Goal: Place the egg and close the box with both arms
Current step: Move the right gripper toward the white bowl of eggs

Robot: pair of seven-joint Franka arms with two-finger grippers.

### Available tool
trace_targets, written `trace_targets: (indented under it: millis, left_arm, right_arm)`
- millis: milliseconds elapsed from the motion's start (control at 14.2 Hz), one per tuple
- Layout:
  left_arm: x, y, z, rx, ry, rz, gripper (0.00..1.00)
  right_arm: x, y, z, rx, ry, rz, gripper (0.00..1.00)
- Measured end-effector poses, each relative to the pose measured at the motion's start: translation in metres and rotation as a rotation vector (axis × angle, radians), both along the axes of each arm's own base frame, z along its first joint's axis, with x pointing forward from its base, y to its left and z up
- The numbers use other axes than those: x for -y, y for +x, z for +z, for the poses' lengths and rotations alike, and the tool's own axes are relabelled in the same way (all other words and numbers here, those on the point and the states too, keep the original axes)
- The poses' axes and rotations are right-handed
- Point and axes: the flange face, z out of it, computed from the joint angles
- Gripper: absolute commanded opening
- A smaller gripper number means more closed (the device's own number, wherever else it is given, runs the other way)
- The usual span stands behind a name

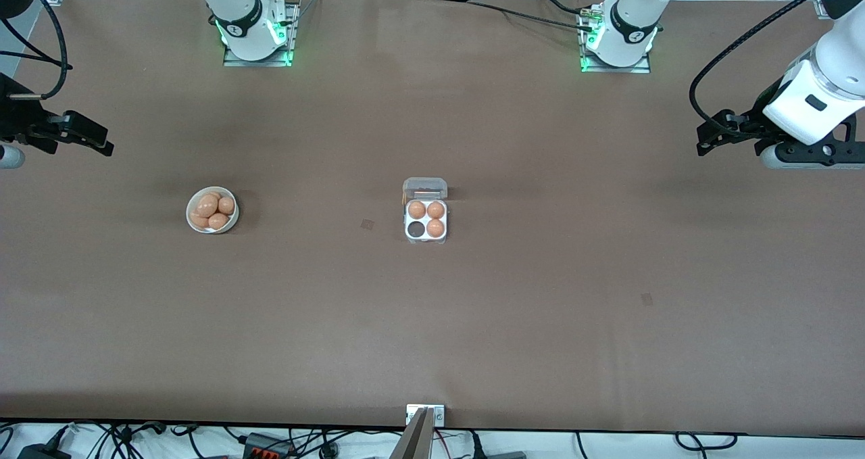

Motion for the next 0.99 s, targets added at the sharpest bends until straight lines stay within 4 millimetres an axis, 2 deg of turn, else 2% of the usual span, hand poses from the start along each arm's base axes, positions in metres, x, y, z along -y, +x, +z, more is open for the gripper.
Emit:
trace_targets:
  millis: [353,565,706,988]
  left_arm:
    - [0.0,0.0,0.0,0.0,0.0,0.0,1.0]
    - [0.0,0.0,0.0,0.0,0.0,0.0,1.0]
    - [0.0,0.0,0.0,0.0,0.0,0.0,1.0]
    - [0.0,0.0,0.0,0.0,0.0,0.0,1.0]
  right_arm:
    - [-0.001,0.001,-0.002,-0.002,0.0,0.002,1.0]
    - [-0.002,0.007,-0.017,-0.028,0.0,0.004,1.0]
    - [0.0,0.018,-0.042,-0.055,0.0,0.001,1.0]
    - [0.002,0.042,-0.11,-0.139,0.001,-0.004,1.0]
